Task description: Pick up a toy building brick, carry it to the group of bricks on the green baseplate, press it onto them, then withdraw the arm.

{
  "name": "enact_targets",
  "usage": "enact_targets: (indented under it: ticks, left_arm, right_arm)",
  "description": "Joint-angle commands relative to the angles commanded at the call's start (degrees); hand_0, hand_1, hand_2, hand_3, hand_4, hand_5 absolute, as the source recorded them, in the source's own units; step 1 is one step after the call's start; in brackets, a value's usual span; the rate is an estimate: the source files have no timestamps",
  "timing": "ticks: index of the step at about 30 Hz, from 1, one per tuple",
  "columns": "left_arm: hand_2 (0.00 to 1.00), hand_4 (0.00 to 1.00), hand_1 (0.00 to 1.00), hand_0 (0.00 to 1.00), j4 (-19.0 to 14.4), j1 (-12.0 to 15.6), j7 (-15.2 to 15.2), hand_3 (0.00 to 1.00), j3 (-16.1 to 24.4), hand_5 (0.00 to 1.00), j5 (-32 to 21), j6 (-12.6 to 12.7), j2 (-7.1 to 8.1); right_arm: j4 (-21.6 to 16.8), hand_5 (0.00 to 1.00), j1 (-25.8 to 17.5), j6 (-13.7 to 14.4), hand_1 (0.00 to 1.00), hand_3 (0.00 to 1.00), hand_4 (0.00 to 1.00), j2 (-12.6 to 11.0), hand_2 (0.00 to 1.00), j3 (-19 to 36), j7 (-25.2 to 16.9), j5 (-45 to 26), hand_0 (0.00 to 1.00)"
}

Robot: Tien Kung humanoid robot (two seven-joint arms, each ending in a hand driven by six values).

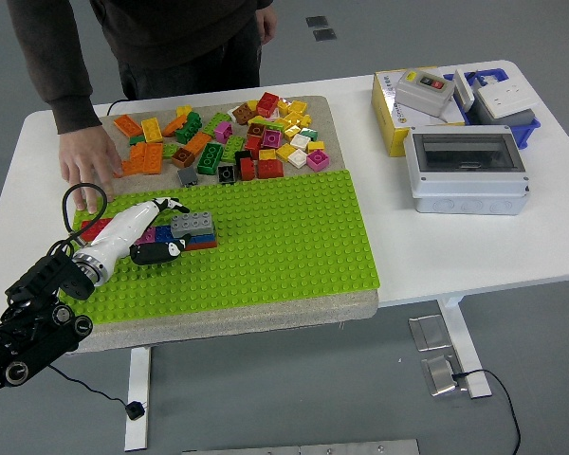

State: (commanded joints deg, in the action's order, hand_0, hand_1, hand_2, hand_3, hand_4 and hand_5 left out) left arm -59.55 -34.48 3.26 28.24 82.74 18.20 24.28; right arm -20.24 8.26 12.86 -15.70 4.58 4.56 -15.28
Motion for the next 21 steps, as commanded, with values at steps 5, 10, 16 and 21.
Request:
enact_targets:
  ticks: [5,10,16,21]
  left_arm:
    - [0.947,0.616,0.968,0.998,-0.25,-0.12,0.01,0.755,0.25,0.331,-0.49,-0.38,0.18]
    - [0.948,0.618,0.968,0.998,-0.32,-0.15,-0.1,0.755,-0.1,0.332,-0.99,-1.04,0.23]
    - [0.948,0.621,0.968,0.998,-0.62,-0.15,-0.18,0.751,-0.55,0.333,-1.38,-1.55,0.42]
    - [0.948,0.621,0.97,0.998,-1.01,-0.27,-0.24,0.751,-0.56,0.333,-1.51,-1.78,0.93]
  right_arm:
    - [0.07,0.998,0.06,-0.07,0.621,0.599,0.636,-0.02,0.599,-0.01,0.03,-0.13,0.649]
    - [0.14,0.998,0.09,-0.14,0.62,0.6,0.639,0.0,0.599,-0.08,-0.04,-0.39,0.649]
    - [0.2,0.998,0.15,-0.16,0.62,0.6,0.64,-0.01,0.596,-0.03,-0.08,-0.47,0.649]
    - [0.32,0.998,0.2,-0.16,0.621,0.598,0.645,0.0,0.594,0.31,0.08,-0.2,0.649]
